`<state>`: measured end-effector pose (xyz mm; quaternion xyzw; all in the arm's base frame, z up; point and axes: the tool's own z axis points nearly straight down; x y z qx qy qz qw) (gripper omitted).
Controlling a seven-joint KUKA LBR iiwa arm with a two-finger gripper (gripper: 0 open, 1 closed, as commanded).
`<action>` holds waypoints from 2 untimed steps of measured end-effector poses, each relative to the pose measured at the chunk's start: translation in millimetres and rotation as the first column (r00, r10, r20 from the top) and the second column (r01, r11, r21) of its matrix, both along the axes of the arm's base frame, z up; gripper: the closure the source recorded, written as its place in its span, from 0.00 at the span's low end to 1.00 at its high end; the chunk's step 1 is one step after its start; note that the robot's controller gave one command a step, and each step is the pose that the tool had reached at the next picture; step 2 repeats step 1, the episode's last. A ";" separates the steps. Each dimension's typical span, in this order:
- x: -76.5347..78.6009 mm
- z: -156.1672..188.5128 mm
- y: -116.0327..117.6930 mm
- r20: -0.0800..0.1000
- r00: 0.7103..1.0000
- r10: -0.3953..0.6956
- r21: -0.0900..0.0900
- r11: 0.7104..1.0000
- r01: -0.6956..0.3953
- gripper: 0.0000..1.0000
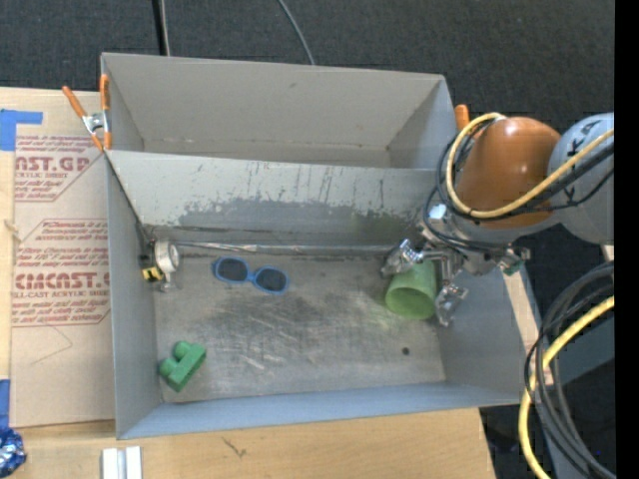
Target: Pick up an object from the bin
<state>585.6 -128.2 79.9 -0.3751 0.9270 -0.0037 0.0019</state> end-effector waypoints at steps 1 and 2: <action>-14.3 160.0 24.5 0.004 0.999 0.035 0.005 0.999 -0.035 1.00; -14.3 160.0 24.5 0.004 0.999 0.035 0.005 0.999 -0.035 1.00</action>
Offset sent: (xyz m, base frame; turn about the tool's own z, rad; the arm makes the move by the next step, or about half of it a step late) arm -0.0164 0.0230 0.1554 -0.0354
